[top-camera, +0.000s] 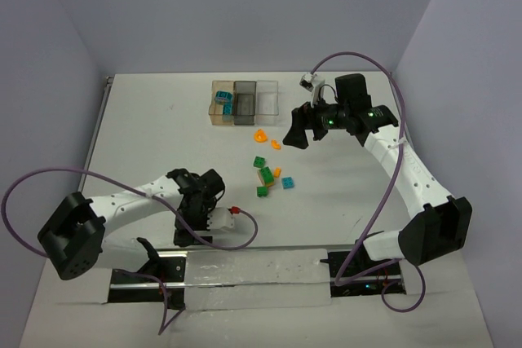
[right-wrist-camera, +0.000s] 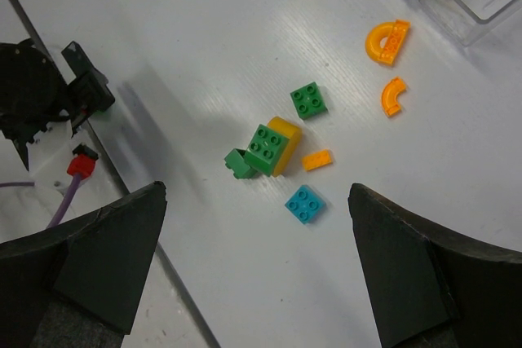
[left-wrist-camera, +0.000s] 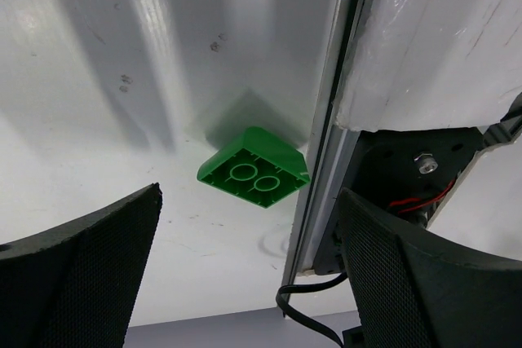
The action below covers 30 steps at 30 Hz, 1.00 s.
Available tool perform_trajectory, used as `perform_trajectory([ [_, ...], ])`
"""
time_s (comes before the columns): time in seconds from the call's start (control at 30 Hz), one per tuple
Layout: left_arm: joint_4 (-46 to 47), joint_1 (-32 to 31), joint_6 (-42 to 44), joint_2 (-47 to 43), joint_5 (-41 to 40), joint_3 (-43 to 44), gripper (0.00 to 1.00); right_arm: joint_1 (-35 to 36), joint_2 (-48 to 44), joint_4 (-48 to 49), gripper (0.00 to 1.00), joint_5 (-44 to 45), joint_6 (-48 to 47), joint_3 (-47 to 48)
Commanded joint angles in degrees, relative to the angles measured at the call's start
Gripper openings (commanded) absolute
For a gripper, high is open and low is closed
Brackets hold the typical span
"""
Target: Sort the legos into containers by color
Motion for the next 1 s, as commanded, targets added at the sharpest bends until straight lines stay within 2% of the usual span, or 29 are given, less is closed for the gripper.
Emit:
perform_trajectory([
  [0.0, 0.55, -1.90, -0.80, 1.69, -0.61, 1.21, 0.96, -0.16, -1.36, -0.37, 1.00, 0.38, -1.24, 0.63],
  [0.3, -0.08, -5.15, -4.94, 7.31, -2.63, 2.67, 0.94, -0.16, -1.07, -0.54, 1.00, 0.42, -1.16, 1.38],
  [0.47, 0.89, -5.49, -9.55, 10.49, -7.14, 3.44, 0.90, -0.16, -0.98, -0.40, 1.00, 0.23, -1.20, 1.21],
  [0.87, 0.71, -6.86, -11.03, 15.62, -9.91, 4.56, 0.83, -0.16, -0.90, -1.11, 1.00, 0.65, -2.08, 1.81],
  [0.97, 0.44, -6.89, -11.29, 16.23, -10.19, 4.65, 0.78, -0.25, -0.99, -1.11, 1.00, 0.68, -2.17, 1.71],
])
